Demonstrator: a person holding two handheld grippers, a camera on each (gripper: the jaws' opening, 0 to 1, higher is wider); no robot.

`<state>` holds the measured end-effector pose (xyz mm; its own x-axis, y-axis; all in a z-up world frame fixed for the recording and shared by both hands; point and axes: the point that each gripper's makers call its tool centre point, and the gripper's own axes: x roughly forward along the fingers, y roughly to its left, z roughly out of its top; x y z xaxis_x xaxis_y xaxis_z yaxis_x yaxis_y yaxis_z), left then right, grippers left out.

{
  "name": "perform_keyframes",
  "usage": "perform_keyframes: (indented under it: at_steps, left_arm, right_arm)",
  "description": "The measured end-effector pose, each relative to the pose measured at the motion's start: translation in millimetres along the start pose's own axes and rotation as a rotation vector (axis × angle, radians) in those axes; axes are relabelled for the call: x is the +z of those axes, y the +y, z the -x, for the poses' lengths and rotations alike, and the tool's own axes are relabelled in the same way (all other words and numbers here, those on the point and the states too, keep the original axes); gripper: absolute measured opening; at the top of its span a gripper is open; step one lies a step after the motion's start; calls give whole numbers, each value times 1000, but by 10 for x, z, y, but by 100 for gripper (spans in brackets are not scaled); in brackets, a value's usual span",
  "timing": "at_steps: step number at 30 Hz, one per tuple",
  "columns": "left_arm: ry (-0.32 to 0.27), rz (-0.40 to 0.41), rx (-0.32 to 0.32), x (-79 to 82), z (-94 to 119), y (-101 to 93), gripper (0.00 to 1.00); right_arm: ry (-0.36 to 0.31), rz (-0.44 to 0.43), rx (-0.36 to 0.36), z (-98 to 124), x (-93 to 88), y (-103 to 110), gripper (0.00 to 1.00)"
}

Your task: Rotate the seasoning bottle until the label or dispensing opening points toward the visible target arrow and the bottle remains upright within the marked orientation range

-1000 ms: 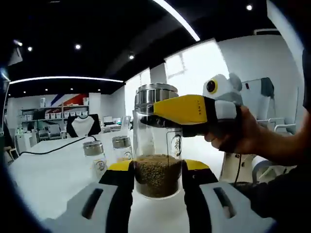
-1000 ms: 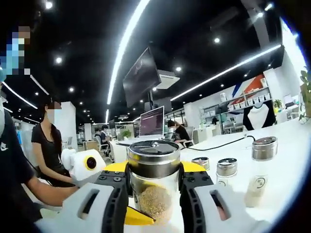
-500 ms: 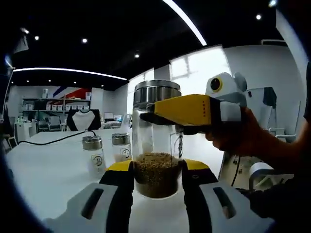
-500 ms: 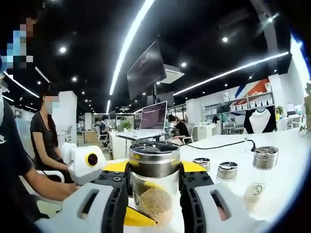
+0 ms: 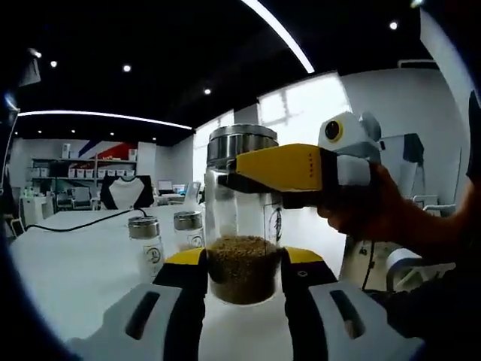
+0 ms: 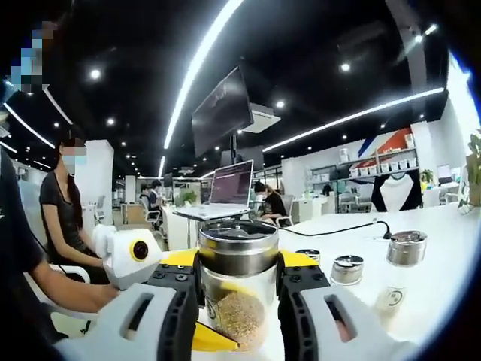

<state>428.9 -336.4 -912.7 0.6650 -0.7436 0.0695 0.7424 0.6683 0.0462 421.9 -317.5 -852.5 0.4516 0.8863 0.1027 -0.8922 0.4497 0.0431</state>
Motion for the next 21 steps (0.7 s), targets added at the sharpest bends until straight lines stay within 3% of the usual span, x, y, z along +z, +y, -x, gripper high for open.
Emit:
perform_keyframes:
  at_steps: [4,12,21]
  left_arm:
    - [35,-39,10,-53,10,38,48]
    - [53,27,11,-97,34,143,69]
    - [66,-4,56,-109,44,229,94]
  right_arm:
    - [6,10,-24,37,31,-112,37]
    - [12,23,-57,134,106,-342,37]
    - [5,21,-95,294,162,-607,37]
